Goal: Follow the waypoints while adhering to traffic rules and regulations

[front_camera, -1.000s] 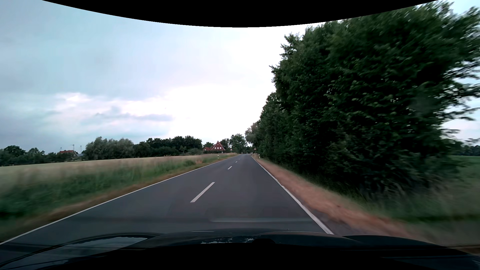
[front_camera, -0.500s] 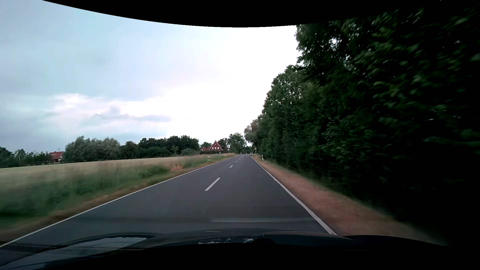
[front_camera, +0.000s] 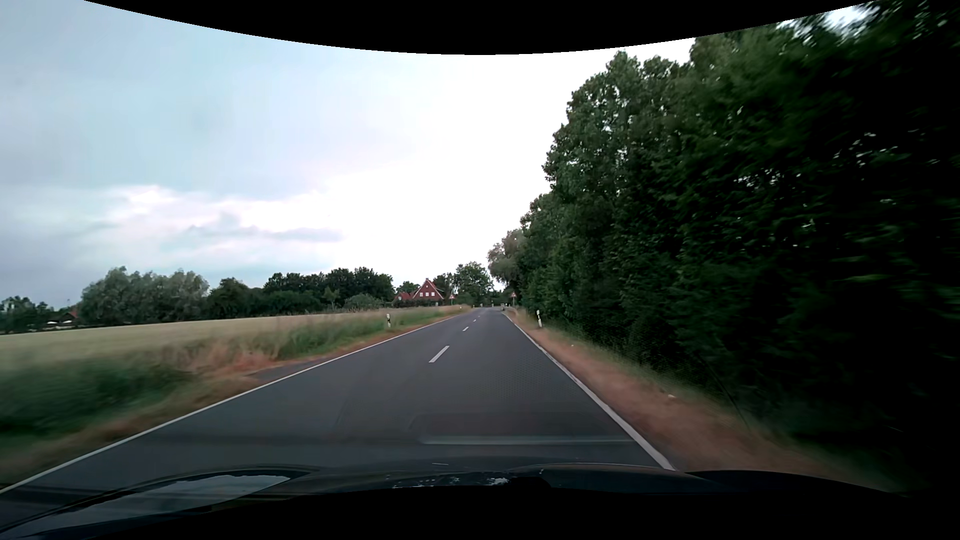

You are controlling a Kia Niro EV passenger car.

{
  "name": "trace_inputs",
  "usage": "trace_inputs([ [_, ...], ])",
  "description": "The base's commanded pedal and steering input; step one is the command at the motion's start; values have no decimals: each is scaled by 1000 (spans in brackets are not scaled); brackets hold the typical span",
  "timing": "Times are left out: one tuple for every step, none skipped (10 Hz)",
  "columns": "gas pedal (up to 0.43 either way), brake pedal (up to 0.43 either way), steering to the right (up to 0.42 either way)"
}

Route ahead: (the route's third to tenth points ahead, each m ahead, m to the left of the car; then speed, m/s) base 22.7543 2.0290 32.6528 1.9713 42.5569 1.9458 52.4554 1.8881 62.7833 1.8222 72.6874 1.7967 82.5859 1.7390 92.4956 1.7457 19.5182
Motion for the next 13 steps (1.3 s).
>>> trace_inputs([
  [130, 0, -2],
  [130, 0, -1],
  [130, 0, -1],
  [130, 0, 0],
  [130, 0, 0],
  [130, 0, -1],
  [130, 0, -3],
  [130, 0, -5],
  [130, 0, -5],
  [130, 0, -5],
  [130, 0, -5],
  [130, 0, -5],
  [130, 0, -3],
])
